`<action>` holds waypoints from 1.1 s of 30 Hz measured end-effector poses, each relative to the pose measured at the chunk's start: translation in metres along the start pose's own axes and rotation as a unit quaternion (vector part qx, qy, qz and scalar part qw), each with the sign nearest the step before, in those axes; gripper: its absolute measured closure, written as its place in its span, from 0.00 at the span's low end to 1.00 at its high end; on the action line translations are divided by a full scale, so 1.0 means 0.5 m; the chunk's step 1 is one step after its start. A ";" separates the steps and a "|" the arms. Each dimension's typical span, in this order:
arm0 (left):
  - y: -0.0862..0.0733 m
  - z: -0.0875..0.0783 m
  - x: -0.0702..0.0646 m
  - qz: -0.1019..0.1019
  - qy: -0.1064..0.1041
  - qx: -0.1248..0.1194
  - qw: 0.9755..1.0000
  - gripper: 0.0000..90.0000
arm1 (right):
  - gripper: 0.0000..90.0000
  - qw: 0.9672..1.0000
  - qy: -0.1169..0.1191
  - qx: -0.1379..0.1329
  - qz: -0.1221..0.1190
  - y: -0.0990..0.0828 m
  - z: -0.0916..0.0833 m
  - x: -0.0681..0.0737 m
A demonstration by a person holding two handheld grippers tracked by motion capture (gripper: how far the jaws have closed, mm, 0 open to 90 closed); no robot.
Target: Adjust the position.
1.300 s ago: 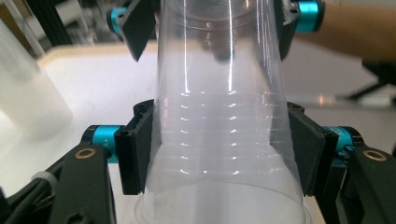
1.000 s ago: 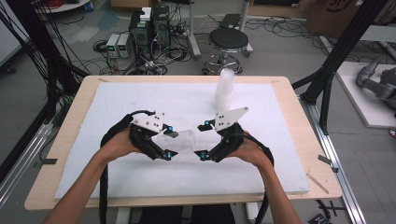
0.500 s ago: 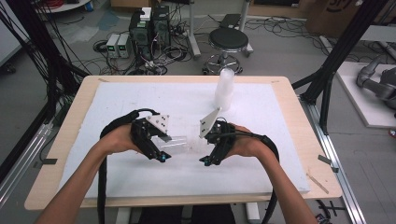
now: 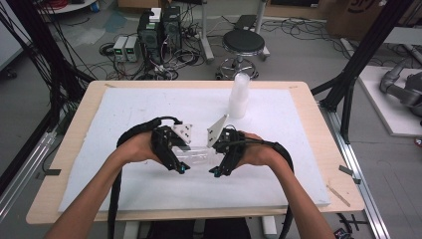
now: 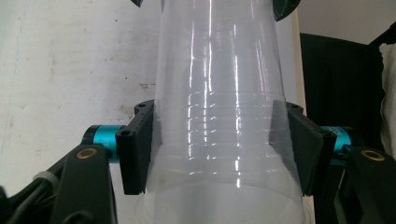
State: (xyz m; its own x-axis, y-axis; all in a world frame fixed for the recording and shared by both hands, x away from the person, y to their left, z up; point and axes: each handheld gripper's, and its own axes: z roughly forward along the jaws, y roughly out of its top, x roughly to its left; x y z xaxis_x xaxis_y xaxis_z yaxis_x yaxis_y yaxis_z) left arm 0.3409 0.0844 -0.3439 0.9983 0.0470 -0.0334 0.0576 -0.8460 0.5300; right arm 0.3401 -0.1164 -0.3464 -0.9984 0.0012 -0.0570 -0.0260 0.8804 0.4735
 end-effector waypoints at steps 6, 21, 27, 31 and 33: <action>0.004 0.008 0.002 0.002 0.001 0.008 1.000 0.38 | 0.21 1.000 0.003 -0.015 -0.006 0.004 -0.009 -0.001; 0.008 0.008 -0.002 0.007 -0.005 0.002 1.000 0.38 | 0.43 0.999 0.017 -0.044 -0.017 0.016 -0.011 0.000; 0.003 0.008 0.000 0.006 -0.006 -0.002 1.000 0.38 | 0.48 0.999 0.015 -0.049 -0.013 0.015 -0.009 -0.003; 0.001 0.011 0.000 0.003 -0.007 -0.001 1.000 0.38 | 0.48 0.999 0.019 -0.046 -0.013 0.015 -0.007 -0.004; 0.000 0.013 0.001 0.001 -0.007 -0.006 1.000 0.36 | 0.48 0.999 0.018 -0.044 -0.013 0.015 -0.006 -0.004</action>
State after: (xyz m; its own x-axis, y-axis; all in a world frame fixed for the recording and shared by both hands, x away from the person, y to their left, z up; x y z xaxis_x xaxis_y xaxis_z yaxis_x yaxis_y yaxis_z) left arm 0.3416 0.0811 -0.3494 0.9983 0.0374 -0.0440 0.0552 -0.8401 0.5396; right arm 0.3416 -0.1112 -0.3400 -0.9985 -0.0387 -0.0397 -0.0541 0.8343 0.5486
